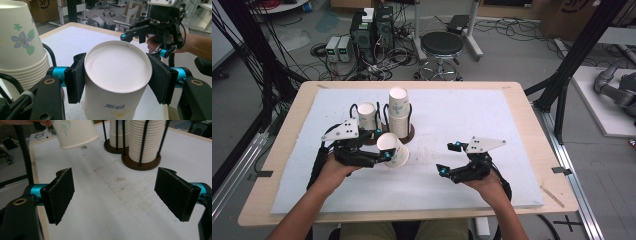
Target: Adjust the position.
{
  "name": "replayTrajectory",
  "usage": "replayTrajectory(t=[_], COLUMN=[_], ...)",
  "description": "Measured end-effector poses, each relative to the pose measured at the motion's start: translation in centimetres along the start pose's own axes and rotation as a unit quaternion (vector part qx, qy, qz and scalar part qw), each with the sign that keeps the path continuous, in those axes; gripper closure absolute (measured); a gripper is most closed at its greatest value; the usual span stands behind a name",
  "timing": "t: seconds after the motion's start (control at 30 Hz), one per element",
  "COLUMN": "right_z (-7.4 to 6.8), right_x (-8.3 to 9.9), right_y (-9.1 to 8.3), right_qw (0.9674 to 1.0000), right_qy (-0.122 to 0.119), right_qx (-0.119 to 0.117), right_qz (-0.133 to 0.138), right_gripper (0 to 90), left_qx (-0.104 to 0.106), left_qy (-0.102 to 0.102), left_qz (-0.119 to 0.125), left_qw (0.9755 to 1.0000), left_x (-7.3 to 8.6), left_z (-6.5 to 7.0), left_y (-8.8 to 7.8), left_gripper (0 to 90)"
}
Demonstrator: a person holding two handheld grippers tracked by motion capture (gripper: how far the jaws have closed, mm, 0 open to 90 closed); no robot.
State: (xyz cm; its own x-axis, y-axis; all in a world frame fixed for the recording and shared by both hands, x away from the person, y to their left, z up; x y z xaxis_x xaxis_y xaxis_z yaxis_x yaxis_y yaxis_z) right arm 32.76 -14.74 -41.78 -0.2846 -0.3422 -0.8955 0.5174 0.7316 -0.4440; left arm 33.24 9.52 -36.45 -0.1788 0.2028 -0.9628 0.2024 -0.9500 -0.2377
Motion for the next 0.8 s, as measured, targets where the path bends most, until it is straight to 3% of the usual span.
replayTrajectory(t=[0.2,0.47,0.8], right_z=[-1.1,-3.1,-4.4], right_x=[-0.7,-1.4,-1.7], right_y=[1.1,2.6,4.1], right_qw=[0.9993,0.9961,0.9922], right_qy=[-0.014,-0.045,-0.065], right_qx=[-0.033,-0.075,-0.105], right_qz=[-0.006,-0.006,-0.01], right_gripper=[16.6,16.7,16.7], left_qx=[0.018,0.044,0.063], left_qy=[0.006,0.01,0.007], left_qz=[-0.01,-0.02,-0.024], left_qw=[0.9998,0.9988,0.9977], left_x=[0.1,0.3,0.5], left_z=[0.6,1.5,2.2], left_y=[0.6,1.5,2.7], left_gripper=[36.6,36.6,36.7])
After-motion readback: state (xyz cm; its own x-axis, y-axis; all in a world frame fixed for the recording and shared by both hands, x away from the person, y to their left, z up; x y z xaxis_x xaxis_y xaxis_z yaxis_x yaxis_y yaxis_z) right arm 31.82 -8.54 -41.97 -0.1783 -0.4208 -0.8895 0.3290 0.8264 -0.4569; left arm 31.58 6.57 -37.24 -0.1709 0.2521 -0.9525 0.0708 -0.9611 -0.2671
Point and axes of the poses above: each handheld gripper's, and its own axes: y roughly forward along the jaws, x roughly out of its underside, z roughly to its right, the point moved 7 cm from there along y, roughly forward along the jaws, and after that the axes turned 9 degrees about x, right-handed, at the moved point
